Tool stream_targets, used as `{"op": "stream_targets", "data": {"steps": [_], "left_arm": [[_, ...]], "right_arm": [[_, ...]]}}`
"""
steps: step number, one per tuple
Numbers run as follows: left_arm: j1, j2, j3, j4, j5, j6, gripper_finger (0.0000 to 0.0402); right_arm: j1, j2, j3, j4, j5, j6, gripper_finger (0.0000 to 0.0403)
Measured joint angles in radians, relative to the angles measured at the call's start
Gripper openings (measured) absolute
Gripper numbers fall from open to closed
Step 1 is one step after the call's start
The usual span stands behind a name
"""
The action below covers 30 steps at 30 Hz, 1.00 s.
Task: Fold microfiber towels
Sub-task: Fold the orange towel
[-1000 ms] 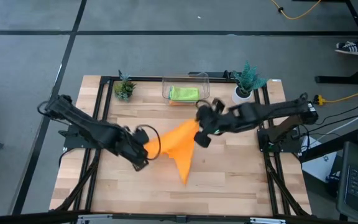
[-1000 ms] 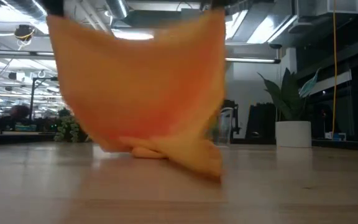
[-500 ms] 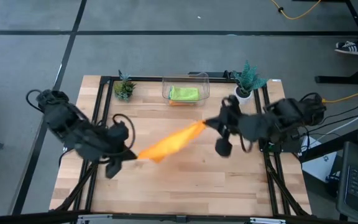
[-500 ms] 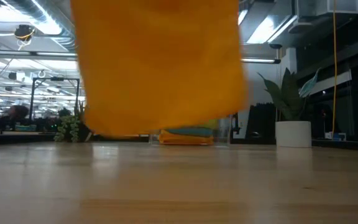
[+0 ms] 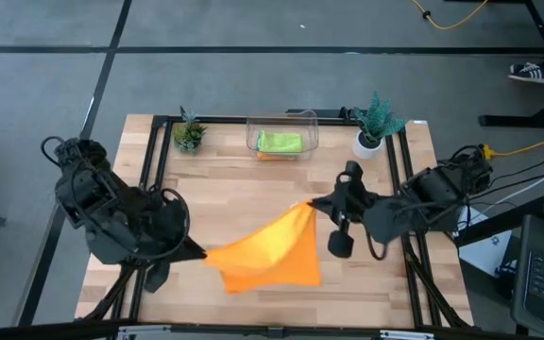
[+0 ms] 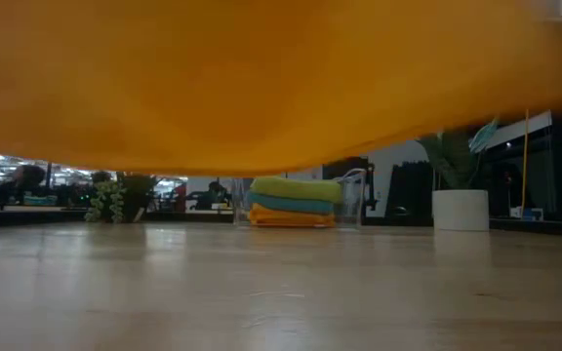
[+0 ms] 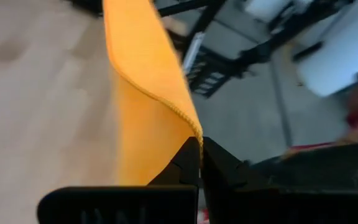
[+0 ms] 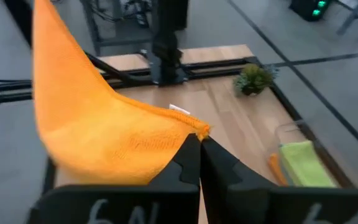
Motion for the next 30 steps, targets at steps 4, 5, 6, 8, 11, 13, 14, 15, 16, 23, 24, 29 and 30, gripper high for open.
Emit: {"op": "stream_targets", "data": {"steps": [4, 5, 6, 8, 11, 13, 14, 15, 16, 23, 24, 29, 30], "left_arm": [[0.023, 0.004, -0.009, -0.139, -0.01, -0.046, 0.0], [0.031, 0.007, -0.023, -0.173, -0.01, -0.071, 0.0], [0.038, 0.012, -0.042, -0.205, -0.008, -0.095, 0.0], [0.054, 0.023, -0.093, -0.252, -0.005, -0.13, 0.0], [0.086, 0.023, -0.201, -0.295, -0.008, -0.145, 0.0], [0.122, 0.023, -0.286, -0.31, -0.028, -0.144, 0.0], [0.139, 0.024, -0.329, -0.319, -0.042, -0.141, 0.0], [0.158, 0.024, -0.371, -0.331, -0.053, -0.141, 0.0], [0.181, 0.024, -0.412, -0.338, -0.059, -0.141, 0.0], [0.304, 0.024, -0.646, -0.34, -0.067, -0.141, 0.0], [0.315, 0.024, -0.669, -0.339, -0.069, -0.142, 0.0], [0.343, 0.024, -0.73, -0.27, -0.062, -0.146, 0.0], [0.343, 0.024, -0.731, -0.235, -0.054, -0.146, 0.0]], "right_arm": [[-0.067, 0.01, -0.027, -0.052, 0.008, 0.02, 0.0], [-0.083, 0.013, -0.053, -0.071, 0.011, 0.033, 0.0], [-0.101, 0.018, -0.088, -0.089, 0.012, 0.044, 0.0], [-0.132, 0.027, -0.172, -0.102, 0.01, 0.054, 0.0], [-0.178, 0.027, -0.3, -0.078, 0.049, 0.051, 0.0], [-0.21, 0.026, -0.378, -0.04, 0.094, 0.044, 0.0], [-0.226, 0.026, -0.415, -0.013, 0.109, 0.026, 0.0], [-0.243, 0.026, -0.456, 0.028, 0.117, 0.007, 0.0], [-0.26, 0.026, -0.492, 0.078, 0.121, -0.009, 0.0], [-0.355, 0.026, -0.746, 0.475, 0.112, -0.151, 0.0], [-0.363, 0.026, -0.769, 0.512, 0.111, -0.156, 0.0], [-0.376, 0.025, -0.828, 0.566, 0.089, -0.155, 0.0], [-0.375, 0.025, -0.831, 0.567, 0.076, -0.155, 0.0]]}}
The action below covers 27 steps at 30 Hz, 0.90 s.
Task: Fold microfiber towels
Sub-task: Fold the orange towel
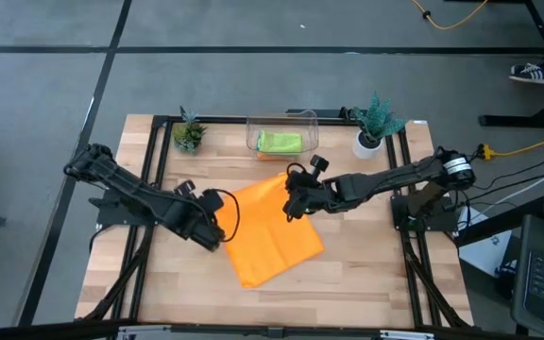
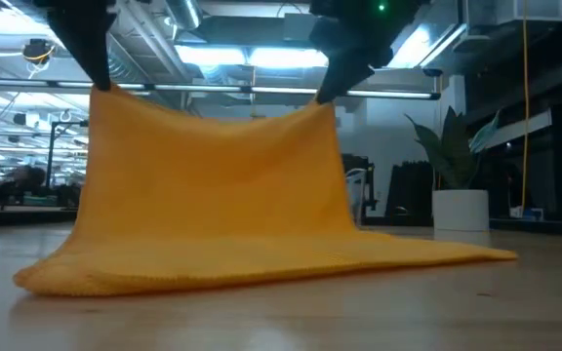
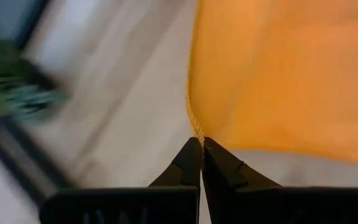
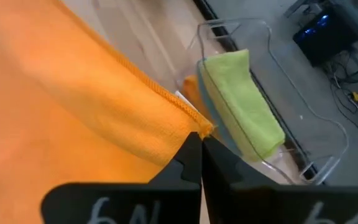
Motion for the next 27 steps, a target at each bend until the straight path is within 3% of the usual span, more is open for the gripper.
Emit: {"op": "stream_targets", "data": {"steps": [8, 22, 27], "left_arm": [[-0.057, 0.02, -0.001, 0.334, 0.004, 0.014, 0.0], [-0.187, 0.286, -0.002, 0.533, 0.012, 0.005, 0.0], [-0.228, 0.317, -0.002, 0.569, 0.014, -0.003, 0.0]], "right_arm": [[0.06, -0.002, -0.114, 0.005, -0.019, 0.078, 0.0], [0.282, -0.002, -0.289, 0.013, -0.054, 0.329, 0.0], [0.345, -0.002, -0.324, 0.014, -0.061, 0.424, 0.0]]}}
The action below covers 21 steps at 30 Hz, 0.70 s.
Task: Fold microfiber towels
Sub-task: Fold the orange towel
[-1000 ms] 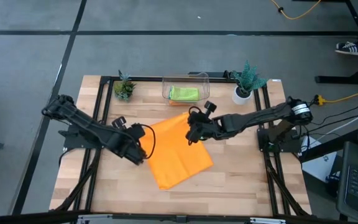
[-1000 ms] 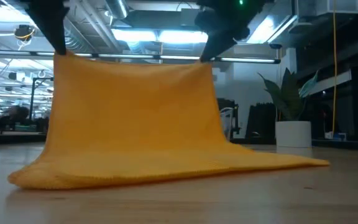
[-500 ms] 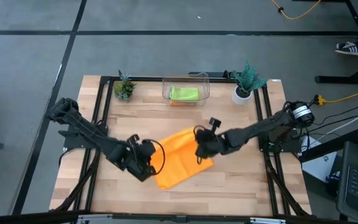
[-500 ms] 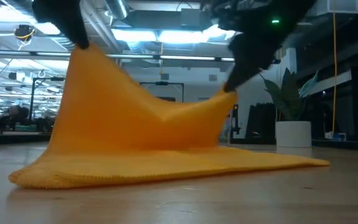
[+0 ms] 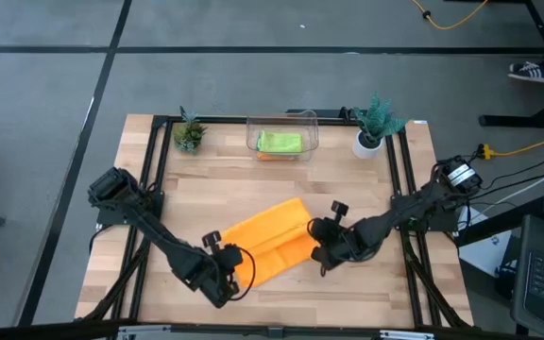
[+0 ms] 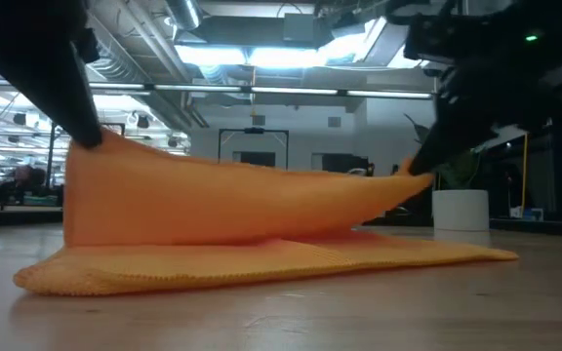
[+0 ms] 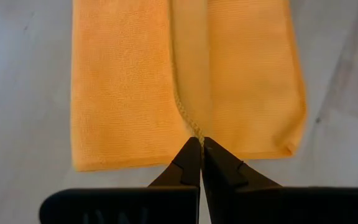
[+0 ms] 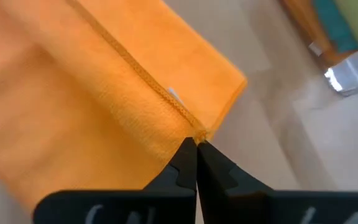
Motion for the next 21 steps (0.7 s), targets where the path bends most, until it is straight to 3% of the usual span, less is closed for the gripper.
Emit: {"op": "stream_targets", "data": {"steps": [6, 11, 21], "left_arm": [[-0.018, 0.0, 0.0, 0.06, 0.03, 0.009, 0.0], [-0.01, 0.0, 0.0, 0.141, 0.088, 0.007, 0.0009], [-0.005, 0.0, 0.0, 0.259, 0.182, 0.001, 0.0123]], "right_arm": [[0.044, 0.0, -0.036, 0.024, -0.044, 0.051, 0.0004], [0.046, 0.0, -0.045, 0.043, -0.178, 0.052, 0.0048], [0.046, 0.0, -0.045, 0.072, -0.339, 0.077, 0.0162]]}}
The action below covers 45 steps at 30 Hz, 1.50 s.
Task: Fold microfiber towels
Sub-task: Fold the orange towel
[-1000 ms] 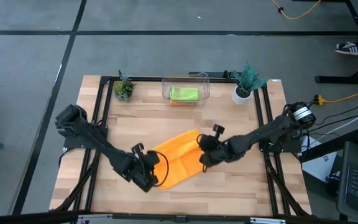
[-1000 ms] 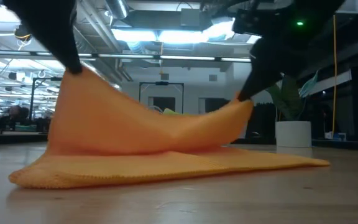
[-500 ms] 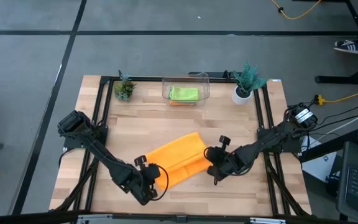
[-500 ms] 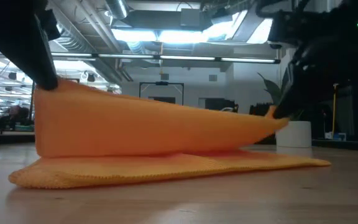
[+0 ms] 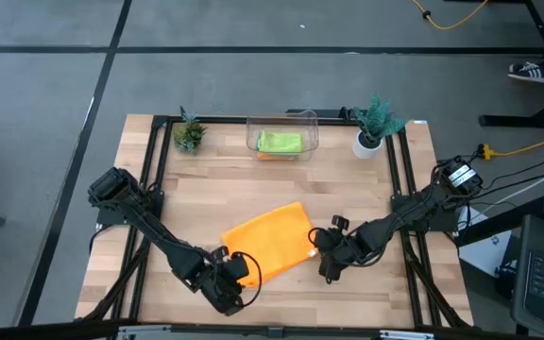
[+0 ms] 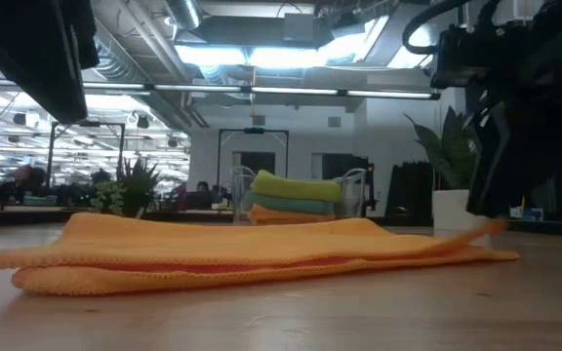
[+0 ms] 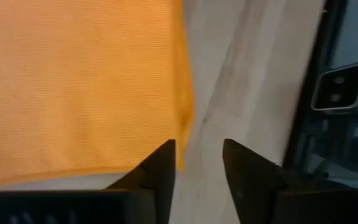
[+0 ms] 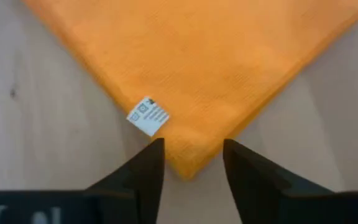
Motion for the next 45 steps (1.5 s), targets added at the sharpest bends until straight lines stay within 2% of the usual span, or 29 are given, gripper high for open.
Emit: {"op": "stream_targets", "data": {"steps": [5, 11, 16, 19, 22, 29, 32, 38, 45], "left_arm": [[-0.007, 0.0, 0.0, 0.036, -0.029, -0.001, 0.0154], [0.007, -0.001, 0.0, 0.06, -0.038, 0.003, 0.0156], [0.036, -0.028, 0.0, 0.044, 0.041, 0.009, 0.0157], [0.063, -0.063, 0.0, 0.01, 0.109, 0.022, 0.0155], [0.088, -0.111, 0.0, -0.032, 0.129, 0.035, 0.0154], [0.143, -0.261, 0.0, -0.144, 0.073, 0.061, 0.0154], [0.16, -0.323, 0.0, -0.165, 0.042, 0.061, 0.0154], [0.183, -0.407, 0.0, -0.166, -0.013, 0.061, 0.0154], [0.195, -0.423, 0.0, -0.167, -0.017, 0.066, 0.0154]], "right_arm": [[0.0, 0.0, 0.013, -0.002, -0.07, 0.013, 0.0193], [0.0, -0.003, 0.133, -0.062, -0.087, 0.024, 0.0199], [-0.01, -0.006, 0.205, -0.087, 0.003, 0.048, 0.0199], [-0.025, -0.006, 0.233, -0.076, 0.013, 0.063, 0.02], [-0.035, -0.006, 0.24, -0.046, 0.014, 0.108, 0.02], [-0.054, 0.045, 0.187, 0.001, 0.016, 0.314, 0.02], [-0.057, 0.101, 0.161, 0.042, 0.051, 0.365, 0.02], [-0.099, 0.245, 0.158, 0.065, 0.045, 0.355, 0.02], [-0.178, 0.292, 0.165, 0.101, 0.028, 0.23, 0.02]]}}
